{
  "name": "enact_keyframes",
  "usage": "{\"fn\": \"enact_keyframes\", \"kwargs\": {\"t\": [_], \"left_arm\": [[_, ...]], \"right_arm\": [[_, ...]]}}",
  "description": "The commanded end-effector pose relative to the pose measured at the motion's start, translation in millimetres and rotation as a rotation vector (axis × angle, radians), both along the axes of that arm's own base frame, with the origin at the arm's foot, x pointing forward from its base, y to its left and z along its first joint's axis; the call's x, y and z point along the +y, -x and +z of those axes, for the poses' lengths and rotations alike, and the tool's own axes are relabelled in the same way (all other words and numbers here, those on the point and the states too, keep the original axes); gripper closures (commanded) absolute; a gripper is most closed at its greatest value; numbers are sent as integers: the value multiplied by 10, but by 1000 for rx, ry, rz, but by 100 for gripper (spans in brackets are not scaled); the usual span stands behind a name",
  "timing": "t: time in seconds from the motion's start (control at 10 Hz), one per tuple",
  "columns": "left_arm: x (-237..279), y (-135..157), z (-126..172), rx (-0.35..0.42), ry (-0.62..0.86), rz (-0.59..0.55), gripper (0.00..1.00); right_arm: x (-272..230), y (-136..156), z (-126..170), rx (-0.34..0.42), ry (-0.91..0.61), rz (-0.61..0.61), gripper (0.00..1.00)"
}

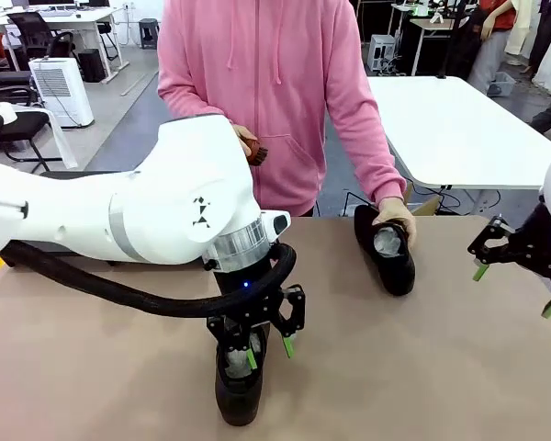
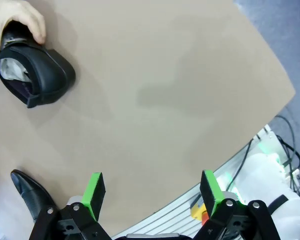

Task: Organize the shoes by placing them on the stand.
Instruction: Place the Shoe from the middle of the table onto the Shoes Stand.

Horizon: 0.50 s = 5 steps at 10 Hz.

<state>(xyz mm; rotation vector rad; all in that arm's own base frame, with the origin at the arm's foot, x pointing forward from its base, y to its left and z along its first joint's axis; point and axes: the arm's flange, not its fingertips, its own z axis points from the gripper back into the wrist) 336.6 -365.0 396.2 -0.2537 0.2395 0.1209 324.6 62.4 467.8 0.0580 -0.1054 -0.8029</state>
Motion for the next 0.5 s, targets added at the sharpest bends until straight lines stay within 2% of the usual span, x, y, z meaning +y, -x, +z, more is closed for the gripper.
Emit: {"fn": "enact_keyframes", "kwargs": {"t": [0.0, 0.4], "left_arm": [[-68, 17, -92, -45, -43, 10, 45], [-70, -86, -404, -113, -73, 12, 45]], "right_arm": [[-1, -16, -5, -14, -13, 1, 0], [-1, -16, -5, -14, -13, 1, 0]]}}
